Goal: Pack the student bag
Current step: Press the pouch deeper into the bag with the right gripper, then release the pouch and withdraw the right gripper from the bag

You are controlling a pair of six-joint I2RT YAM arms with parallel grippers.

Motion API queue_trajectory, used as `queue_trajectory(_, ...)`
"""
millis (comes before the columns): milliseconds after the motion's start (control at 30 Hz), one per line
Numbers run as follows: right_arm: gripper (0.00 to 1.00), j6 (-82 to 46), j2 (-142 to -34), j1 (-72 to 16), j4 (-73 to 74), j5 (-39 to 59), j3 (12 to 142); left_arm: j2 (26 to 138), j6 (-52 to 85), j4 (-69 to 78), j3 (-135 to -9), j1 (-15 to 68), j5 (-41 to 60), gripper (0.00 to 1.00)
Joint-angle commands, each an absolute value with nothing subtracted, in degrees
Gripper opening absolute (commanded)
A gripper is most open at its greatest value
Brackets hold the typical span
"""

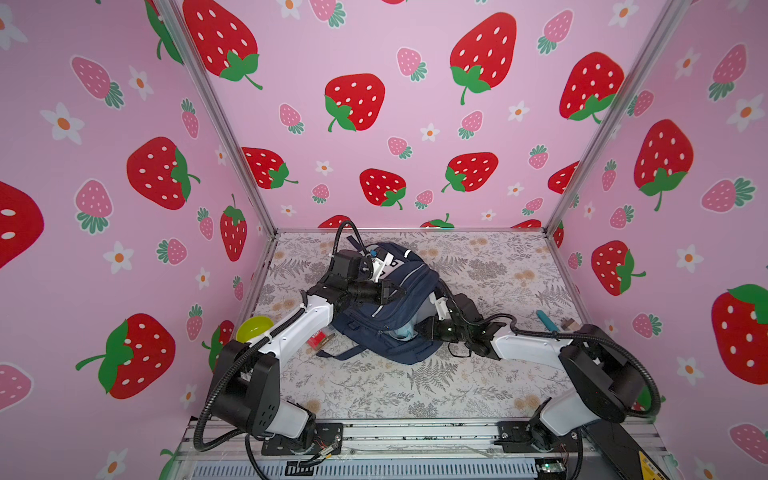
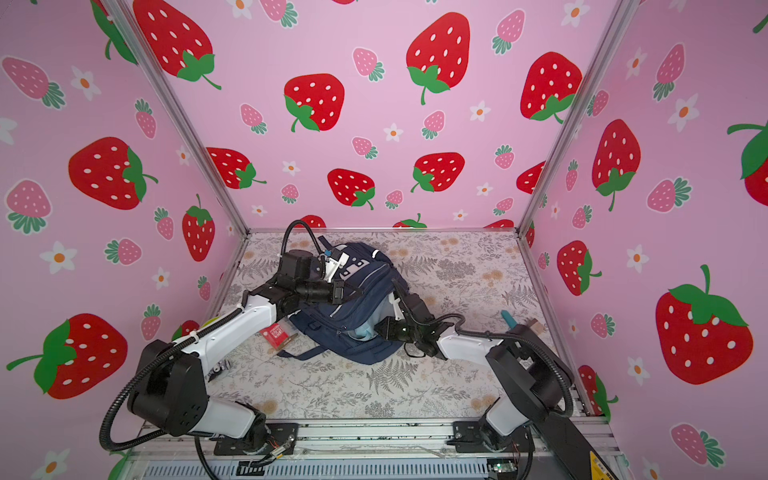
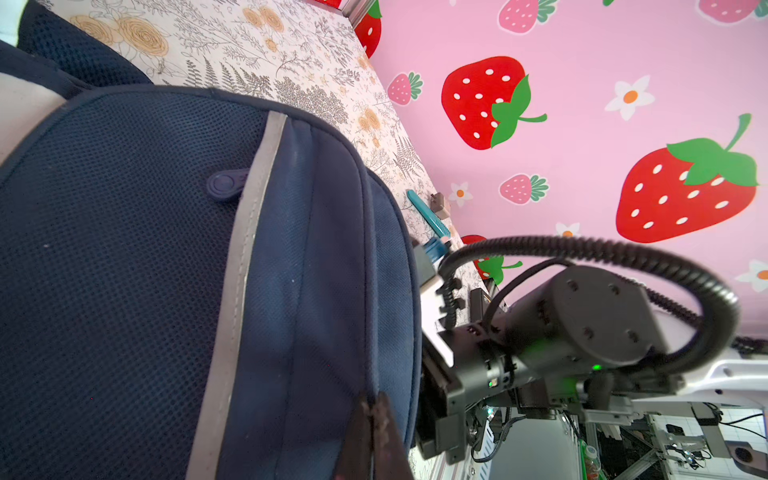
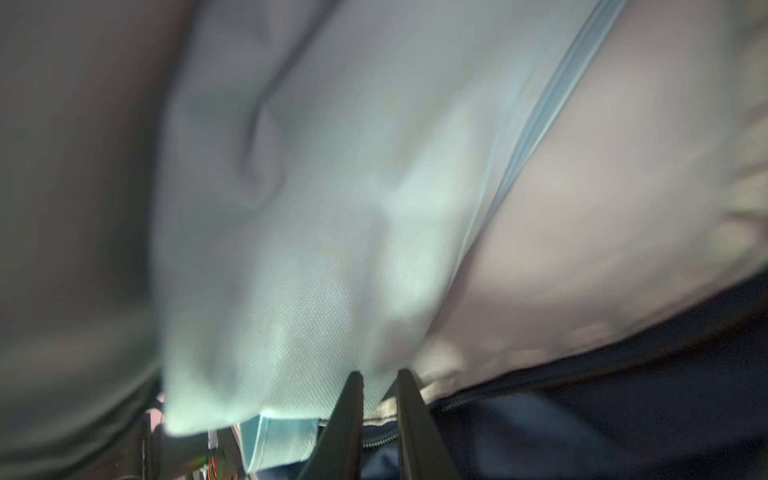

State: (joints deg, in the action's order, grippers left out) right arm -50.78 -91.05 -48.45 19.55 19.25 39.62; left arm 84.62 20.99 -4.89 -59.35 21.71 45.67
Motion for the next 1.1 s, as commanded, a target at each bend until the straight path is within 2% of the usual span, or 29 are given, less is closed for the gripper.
queue_trajectory(0,0.18,-51.56,-93.94,-49.65,24.23,20.73,42.76,85.47,21.56,-0.9,-64.96,22.96,50.36,0.0)
queue_trajectory(167,0.18,-54.06,-99.87,-49.51,30.23,20.48,48.29,86.77,21.47,-1.15,-65.64,24.9,50.14,0.0)
queue_trajectory(367,0.26,-55.02,-103.36,-48.58,32.88,19.38,52.31,87.05,23.33,0.83,-63.89,25.92,50.47,0.0)
queue_trajectory(467,0.33,-53.74,-98.34,-48.17,29.48,15.96,48.91,87.12,23.58,0.47,-63.59,25.06,48.32,0.0)
queue_trajectory(567,0.48,-51.23,-89.97,-48.15,20.53,9.27,44.99,87.99,24.69,-0.11,-63.89,23.49,46.22,0.0)
queue_trajectory(700,0.6,-48.97,-79.82,-48.2,4.35,0.24,42.93,89.04,25.14,-3.53,-65.31,22.78,42.72,0.01)
queue_trajectory(767,0.61,-48.39,-76.7,-48.22,-2.93,-2.69,42.8,88.82,25.72,-3.71,-65.09,22.81,42.54,0.14)
queue_trajectory(867,0.6,-48.18,-71.42,-48.54,-8.91,-5.85,41.3,86.83,26.06,-2.77,-63.32,23.64,42.3,0.27)
queue_trajectory(933,0.6,-48.51,-67.83,-48.95,-9.66,-7.38,39.34,84.52,25.22,-4.21,-62.2,24.94,40.11,0.33)
queue_trajectory(1067,0.58,-47.91,-62.74,-50.36,-11.35,-10.05,37.85,75.9,26.02,-10.12,-58.03,27.72,30.5,0.39)
